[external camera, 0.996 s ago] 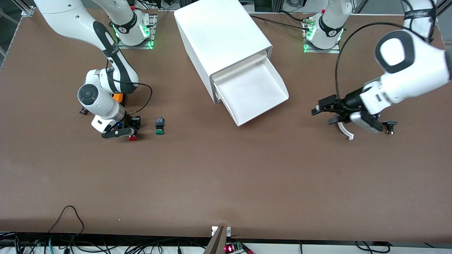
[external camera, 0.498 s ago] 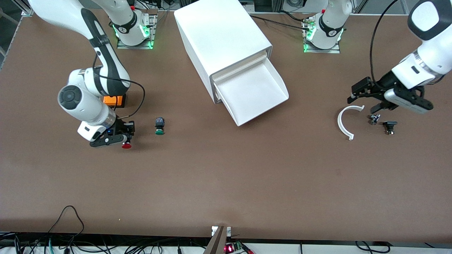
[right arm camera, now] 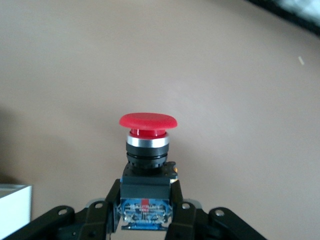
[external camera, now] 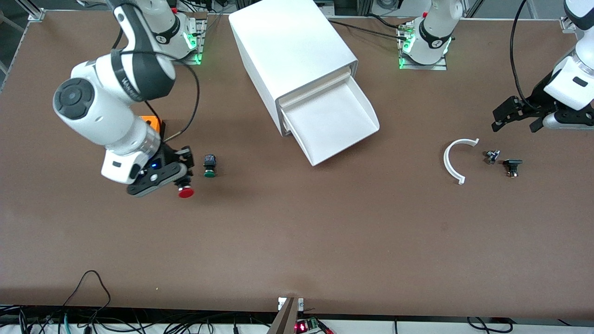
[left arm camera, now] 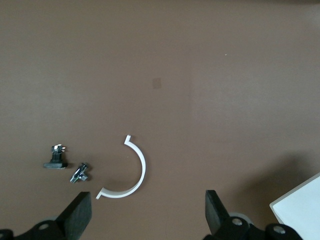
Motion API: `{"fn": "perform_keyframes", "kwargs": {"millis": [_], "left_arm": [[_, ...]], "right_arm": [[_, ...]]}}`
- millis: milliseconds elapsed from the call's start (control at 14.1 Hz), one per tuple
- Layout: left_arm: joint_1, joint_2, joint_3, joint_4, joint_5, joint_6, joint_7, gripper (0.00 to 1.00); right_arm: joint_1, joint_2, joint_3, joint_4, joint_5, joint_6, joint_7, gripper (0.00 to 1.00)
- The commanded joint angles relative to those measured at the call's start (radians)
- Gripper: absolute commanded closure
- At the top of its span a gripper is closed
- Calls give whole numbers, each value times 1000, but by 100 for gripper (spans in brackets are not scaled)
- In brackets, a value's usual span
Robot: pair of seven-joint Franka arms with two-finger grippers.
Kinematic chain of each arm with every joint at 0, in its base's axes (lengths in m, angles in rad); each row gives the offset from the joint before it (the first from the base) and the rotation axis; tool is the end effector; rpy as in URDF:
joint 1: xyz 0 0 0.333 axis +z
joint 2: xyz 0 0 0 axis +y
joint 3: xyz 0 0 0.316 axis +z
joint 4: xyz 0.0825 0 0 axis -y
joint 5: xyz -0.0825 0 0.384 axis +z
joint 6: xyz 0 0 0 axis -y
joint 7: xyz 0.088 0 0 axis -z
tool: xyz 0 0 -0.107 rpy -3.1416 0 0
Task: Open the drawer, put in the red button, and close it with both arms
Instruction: 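Carry the red button with the right gripper into the open drawer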
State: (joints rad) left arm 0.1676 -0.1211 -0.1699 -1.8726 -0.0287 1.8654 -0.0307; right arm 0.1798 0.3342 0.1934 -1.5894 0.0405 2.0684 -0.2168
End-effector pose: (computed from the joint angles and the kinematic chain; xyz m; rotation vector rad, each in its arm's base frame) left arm 0.5363 -0.0077 0.5715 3.1269 0.0551 0.1755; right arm 0.6306 0.2330 0.4598 -2.9064 -0.8328 -0.2158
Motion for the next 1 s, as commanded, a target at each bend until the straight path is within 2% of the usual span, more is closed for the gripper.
{"fn": "perform_keyframes", "kwargs": {"millis": [0, 213, 427, 924], "left_arm": [[-36, 49, -5, 66, 90, -49, -105, 0], [-43, 90, -2, 93, 105, -51, -167, 0], [-36, 97, -3, 98, 104, -49, -169, 0], [-34, 115, 4, 101, 104, -46, -153, 0]], "right_arm": [[29, 42, 102, 106, 1, -27, -85, 82], [139, 94, 120, 189, -17, -17, -265, 82], [237, 173, 120, 295, -86, -40, -467, 82], [420, 244, 115, 335, -186, -47, -631, 81]]}}
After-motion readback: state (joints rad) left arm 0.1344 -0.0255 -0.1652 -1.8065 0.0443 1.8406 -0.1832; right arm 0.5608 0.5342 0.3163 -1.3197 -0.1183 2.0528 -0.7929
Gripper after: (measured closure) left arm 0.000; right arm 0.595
